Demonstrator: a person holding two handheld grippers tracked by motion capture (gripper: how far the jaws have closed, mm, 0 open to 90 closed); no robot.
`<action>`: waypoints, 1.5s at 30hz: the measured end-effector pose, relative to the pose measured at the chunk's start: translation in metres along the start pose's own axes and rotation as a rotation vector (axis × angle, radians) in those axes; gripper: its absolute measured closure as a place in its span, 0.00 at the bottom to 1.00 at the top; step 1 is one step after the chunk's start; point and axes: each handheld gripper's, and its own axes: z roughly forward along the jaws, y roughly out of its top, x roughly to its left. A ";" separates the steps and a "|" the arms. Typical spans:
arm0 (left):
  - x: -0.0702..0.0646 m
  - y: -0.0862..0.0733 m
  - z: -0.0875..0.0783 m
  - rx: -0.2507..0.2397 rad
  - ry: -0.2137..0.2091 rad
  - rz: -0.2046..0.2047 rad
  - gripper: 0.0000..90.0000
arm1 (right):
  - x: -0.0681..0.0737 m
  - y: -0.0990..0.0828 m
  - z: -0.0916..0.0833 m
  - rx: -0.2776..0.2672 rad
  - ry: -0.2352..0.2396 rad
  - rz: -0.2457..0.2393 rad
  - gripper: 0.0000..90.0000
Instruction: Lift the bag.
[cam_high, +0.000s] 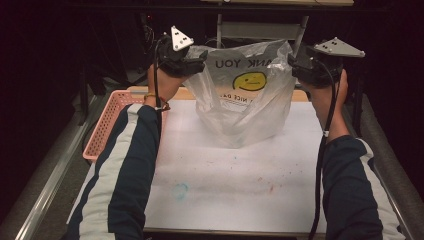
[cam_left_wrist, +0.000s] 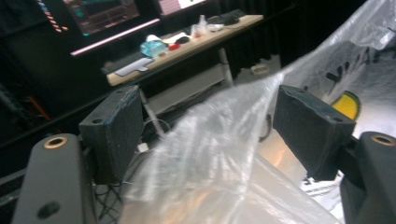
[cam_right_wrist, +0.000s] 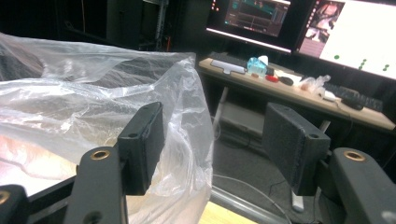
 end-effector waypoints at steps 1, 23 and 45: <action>0.001 0.001 -0.002 -0.007 0.011 0.001 0.27 | 0.000 0.001 -0.001 -0.006 0.001 0.003 0.44; -0.003 -0.066 -0.060 -0.076 -0.008 0.029 0.27 | 0.015 -0.032 -0.044 -0.042 0.066 0.018 0.36; -0.001 -0.141 -0.080 -0.027 -0.006 -0.010 0.23 | 0.032 -0.089 -0.043 0.013 0.107 0.069 0.32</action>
